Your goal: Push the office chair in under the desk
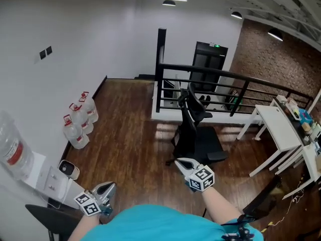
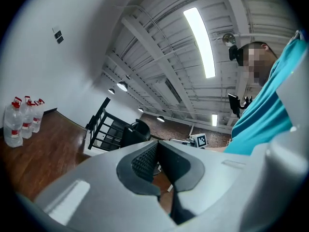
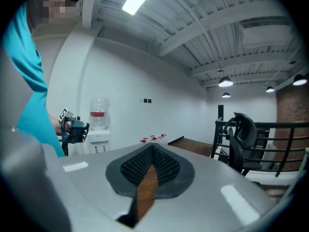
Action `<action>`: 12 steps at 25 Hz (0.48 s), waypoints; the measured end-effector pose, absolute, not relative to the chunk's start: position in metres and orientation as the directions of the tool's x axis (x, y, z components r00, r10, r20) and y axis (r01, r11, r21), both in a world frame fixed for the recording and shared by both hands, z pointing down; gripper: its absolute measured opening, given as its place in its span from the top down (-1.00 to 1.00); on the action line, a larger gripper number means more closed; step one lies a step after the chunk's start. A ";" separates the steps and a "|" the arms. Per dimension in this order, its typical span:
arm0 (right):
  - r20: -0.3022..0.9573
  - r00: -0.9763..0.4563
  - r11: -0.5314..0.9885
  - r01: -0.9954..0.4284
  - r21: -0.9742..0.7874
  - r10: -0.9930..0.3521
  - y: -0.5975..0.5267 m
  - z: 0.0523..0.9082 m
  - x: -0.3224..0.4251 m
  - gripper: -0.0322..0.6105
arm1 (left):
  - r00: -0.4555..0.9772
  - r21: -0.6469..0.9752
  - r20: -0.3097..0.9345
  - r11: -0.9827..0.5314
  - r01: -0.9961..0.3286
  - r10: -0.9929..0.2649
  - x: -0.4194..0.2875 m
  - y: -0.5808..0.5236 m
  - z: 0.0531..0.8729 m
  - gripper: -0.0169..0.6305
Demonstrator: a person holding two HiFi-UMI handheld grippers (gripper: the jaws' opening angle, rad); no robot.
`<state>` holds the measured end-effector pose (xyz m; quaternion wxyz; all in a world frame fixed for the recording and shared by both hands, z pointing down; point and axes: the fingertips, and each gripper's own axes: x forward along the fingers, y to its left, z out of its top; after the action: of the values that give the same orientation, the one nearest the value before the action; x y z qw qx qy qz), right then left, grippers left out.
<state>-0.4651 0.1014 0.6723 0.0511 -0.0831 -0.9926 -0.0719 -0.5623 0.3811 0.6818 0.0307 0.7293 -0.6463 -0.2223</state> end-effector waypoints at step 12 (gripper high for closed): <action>0.307 -0.921 0.886 -0.077 0.458 -0.239 -0.070 0.649 -0.609 0.36 | -0.027 0.352 -0.267 -0.071 -0.933 -0.963 -0.709 0.309 0.637 0.87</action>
<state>-0.6088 -0.0697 0.6487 0.1806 0.0827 -0.9540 -0.2245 -0.7091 0.3094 0.6368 0.0337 0.6965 -0.6807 -0.2244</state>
